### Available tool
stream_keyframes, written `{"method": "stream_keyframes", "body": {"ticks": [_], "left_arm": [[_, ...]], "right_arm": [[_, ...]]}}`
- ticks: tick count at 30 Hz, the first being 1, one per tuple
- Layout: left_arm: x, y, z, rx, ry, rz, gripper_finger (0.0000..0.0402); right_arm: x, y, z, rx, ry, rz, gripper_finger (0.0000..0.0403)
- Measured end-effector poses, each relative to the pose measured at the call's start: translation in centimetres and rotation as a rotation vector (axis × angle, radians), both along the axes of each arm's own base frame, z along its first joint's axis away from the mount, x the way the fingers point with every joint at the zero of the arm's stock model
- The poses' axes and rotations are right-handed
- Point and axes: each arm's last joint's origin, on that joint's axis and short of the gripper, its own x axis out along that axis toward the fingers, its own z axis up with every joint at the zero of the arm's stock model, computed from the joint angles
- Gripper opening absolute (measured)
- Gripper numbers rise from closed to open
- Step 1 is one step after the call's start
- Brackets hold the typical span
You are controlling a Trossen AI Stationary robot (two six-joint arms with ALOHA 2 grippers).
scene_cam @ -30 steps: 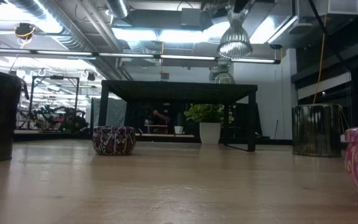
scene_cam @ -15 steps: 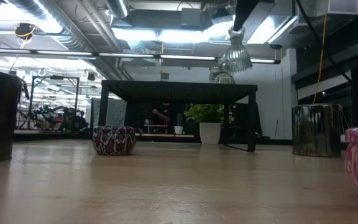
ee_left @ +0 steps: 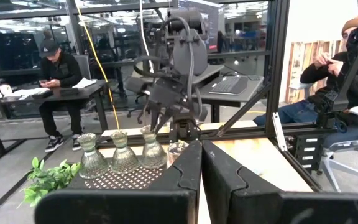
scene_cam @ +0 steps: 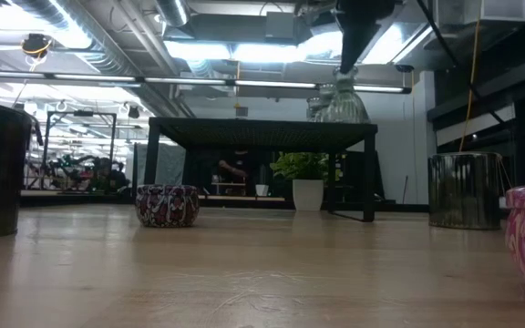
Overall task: Pick & Place candle stick holders
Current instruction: Put the transparent glass candle holder aligned with the other transparent glass candle holders on the shelf
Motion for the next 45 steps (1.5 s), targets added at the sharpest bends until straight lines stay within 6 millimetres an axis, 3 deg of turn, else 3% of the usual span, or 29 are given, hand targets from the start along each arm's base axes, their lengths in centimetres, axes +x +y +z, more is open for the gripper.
{"method": "stream_keyframes", "body": {"ticks": [31,38,45], "left_arm": [[0.0,0.0,0.0,0.000,0.000,0.000,0.0007],[0.0,0.0,0.0,0.000,0.000,0.000,0.0007],[0.0,0.0,0.0,0.000,0.000,0.000,0.0008]], "right_arm": [[0.5,-0.1,-0.3,-0.014,-0.053,-0.023,0.0036],[0.7,-0.9,-0.3,0.001,-0.075,-0.069,0.0079],[0.9,-1.0,1.3,0.035,-0.130,-0.052,0.0134]]}}
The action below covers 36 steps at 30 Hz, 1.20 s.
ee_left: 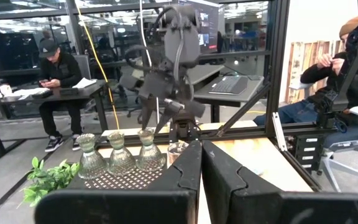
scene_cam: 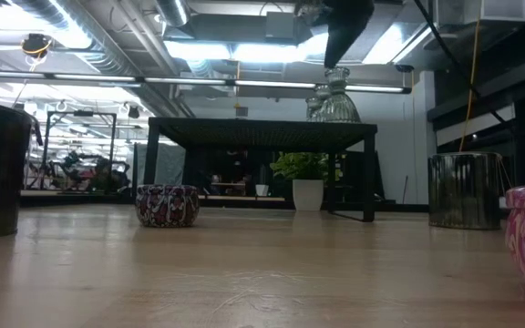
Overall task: Pick & Place candle stick holders
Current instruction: Put the transparent glass candle holder aligned with the other transparent glass candle holders on the shelf, then put the top silver scented candle on the shelf
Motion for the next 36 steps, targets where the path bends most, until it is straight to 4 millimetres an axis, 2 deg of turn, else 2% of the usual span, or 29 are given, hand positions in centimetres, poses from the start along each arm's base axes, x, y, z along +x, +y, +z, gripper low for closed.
{"method": "stream_keyframes", "body": {"ticks": [7,12,17,20,25,31,36], "left_arm": [[0.0,0.0,0.0,0.000,0.000,0.000,0.0006],[0.0,0.0,0.0,0.000,0.000,0.000,0.0008],[0.0,0.0,0.0,0.000,0.000,0.000,0.0006],[0.0,0.0,0.0,0.000,0.000,0.000,0.0007],[0.0,0.0,0.0,0.000,0.000,0.000,0.0008],[0.0,0.0,0.0,0.000,0.000,0.000,0.0007],[0.0,0.0,0.0,0.000,0.000,0.000,0.0008]], "right_arm": [[0.1,1.2,1.9,0.049,-0.073,0.056,0.0153],[0.1,2.8,1.9,0.209,-0.070,0.143,0.0153],[-0.4,5.4,1.8,0.332,-0.050,0.202,0.0153],[-1.2,7.2,1.6,0.322,-0.008,0.224,0.0153],[-2.5,9.3,1.1,0.201,0.032,0.171,0.0153],[-3.8,11.0,0.2,0.158,0.064,0.103,0.0153],[-4.5,11.8,-1.3,0.131,0.099,0.038,0.0153]]}}
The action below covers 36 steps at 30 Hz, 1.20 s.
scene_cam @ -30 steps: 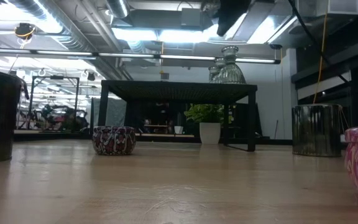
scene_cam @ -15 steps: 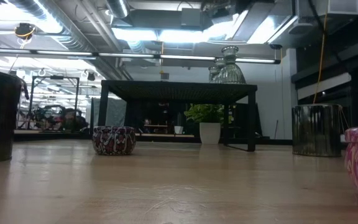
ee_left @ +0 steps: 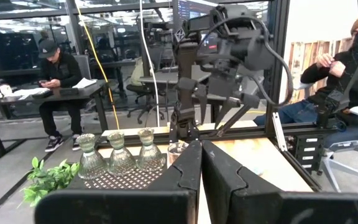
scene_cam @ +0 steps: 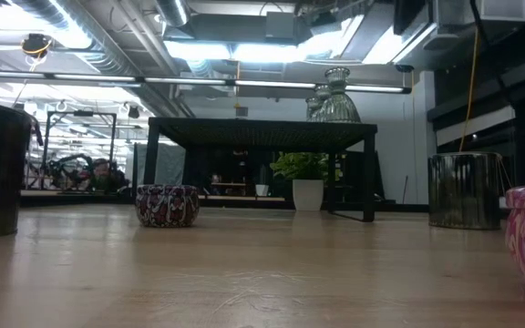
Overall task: Pick & Place candle stick holders
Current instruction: Put the top silver scented candle on the shelf
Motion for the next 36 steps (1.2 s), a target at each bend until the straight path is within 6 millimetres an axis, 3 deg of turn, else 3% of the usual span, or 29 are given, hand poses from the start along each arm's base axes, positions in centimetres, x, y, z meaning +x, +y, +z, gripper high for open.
{"method": "stream_keyframes", "body": {"ticks": [11,20,26,36], "left_arm": [[0.0,0.0,0.0,0.000,0.000,0.000,0.0008],[0.0,0.0,0.0,0.000,0.000,0.000,0.0008],[0.0,0.0,0.0,0.000,0.000,0.000,0.0006],[0.0,0.0,0.0,0.000,0.000,0.000,0.0006]], "right_arm": [[-1.1,3.0,-4.2,0.021,-0.020,-0.100,0.0153],[-2.3,5.6,-9.0,0.052,-0.081,-0.103,0.0153],[-2.7,5.4,-11.2,0.058,-0.069,-0.129,0.0154],[-2.1,3.7,-11.5,0.033,-0.030,-0.178,0.0154]]}}
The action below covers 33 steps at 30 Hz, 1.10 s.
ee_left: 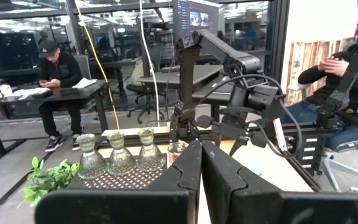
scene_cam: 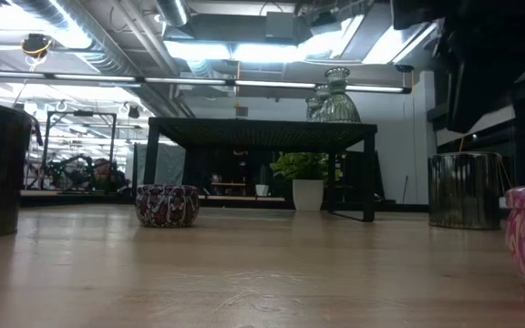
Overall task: Pick & Place candle stick holders
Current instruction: Put the top silver scented candle on the shelf
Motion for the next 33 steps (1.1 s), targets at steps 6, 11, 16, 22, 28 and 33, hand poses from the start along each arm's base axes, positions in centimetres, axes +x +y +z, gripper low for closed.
{"method": "stream_keyframes", "body": {"ticks": [6,11,16,22,28,33], "left_arm": [[0.0,0.0,0.0,0.000,0.000,0.000,0.0008],[0.0,0.0,0.0,0.000,0.000,0.000,0.0006],[0.0,0.0,0.0,0.000,0.000,0.000,0.0007],[0.0,0.0,0.0,0.000,0.000,0.000,0.0007],[0.0,0.0,0.0,0.000,0.000,0.000,0.0008],[0.0,0.0,0.0,0.000,0.000,0.000,0.0007]], "right_arm": [[0.8,-0.8,0.0,-0.004,-0.020,0.018,0.0154],[1.9,-0.9,0.2,-0.029,-0.146,0.005,0.0154],[2.7,-1.4,0.3,-0.019,-0.192,-0.022,0.0154],[1.6,-3.0,-0.9,-0.014,-0.021,-0.063,0.0154],[1.3,-4.5,-1.0,-0.042,0.033,-0.190,0.0154],[1.0,-5.5,-0.7,-0.036,0.122,-0.223,0.0154]]}}
